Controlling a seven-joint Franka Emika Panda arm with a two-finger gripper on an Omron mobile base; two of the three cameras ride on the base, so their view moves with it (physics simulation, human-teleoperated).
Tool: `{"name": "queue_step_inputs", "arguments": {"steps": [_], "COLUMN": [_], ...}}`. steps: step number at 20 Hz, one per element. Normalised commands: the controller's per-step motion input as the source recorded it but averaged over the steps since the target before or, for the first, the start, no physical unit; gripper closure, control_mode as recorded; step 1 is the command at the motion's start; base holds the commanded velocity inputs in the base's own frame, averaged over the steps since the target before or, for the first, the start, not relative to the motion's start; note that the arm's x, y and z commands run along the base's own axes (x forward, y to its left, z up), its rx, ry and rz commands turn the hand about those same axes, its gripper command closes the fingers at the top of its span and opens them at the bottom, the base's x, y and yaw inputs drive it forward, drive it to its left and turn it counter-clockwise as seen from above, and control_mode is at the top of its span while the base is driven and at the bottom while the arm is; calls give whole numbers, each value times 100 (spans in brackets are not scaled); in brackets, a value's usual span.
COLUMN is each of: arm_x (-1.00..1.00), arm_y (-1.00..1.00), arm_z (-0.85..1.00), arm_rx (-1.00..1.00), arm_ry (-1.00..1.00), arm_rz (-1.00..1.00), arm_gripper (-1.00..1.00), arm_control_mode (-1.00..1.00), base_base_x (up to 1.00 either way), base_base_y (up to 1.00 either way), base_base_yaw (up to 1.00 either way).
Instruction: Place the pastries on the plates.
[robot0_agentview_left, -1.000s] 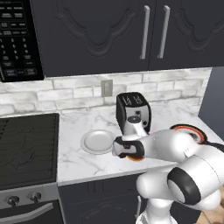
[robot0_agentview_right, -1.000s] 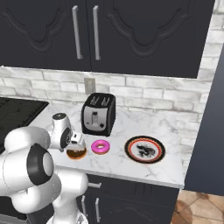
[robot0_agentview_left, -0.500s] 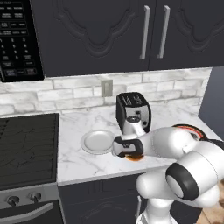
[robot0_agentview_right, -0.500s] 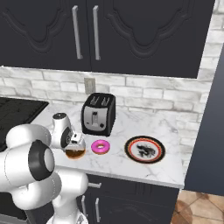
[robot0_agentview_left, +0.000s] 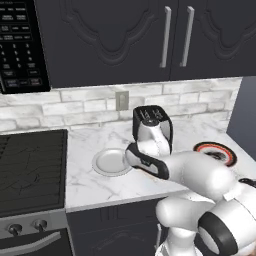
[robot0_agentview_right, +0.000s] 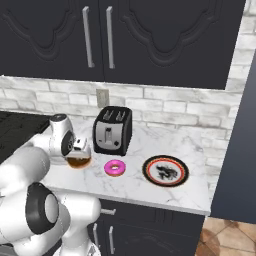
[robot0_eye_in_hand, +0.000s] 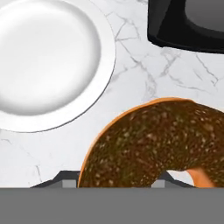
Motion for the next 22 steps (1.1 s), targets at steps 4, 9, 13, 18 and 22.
{"name": "queue_step_inputs", "arguments": {"steps": [4,9,13,18,22], "arm_x": [25,44,45,37,33], "arm_y": [73,63,51,23,9], "arm_z": [6,13,13,-1,-6], "arm_rx": [0,0,0,0,0], "arm_ry": [-1,-13,-14,0,0], "arm_rz": [0,0,0,0,0], "arm_gripper": [100,100,100,100,100], "arm_control_mode": [-100,-100,-100,-100,-100], "base_base_x": [0,0,0,0,0], "base_base_y": [0,0,0,0,0], "base_base_yaw": [0,0,0,0,0]}}
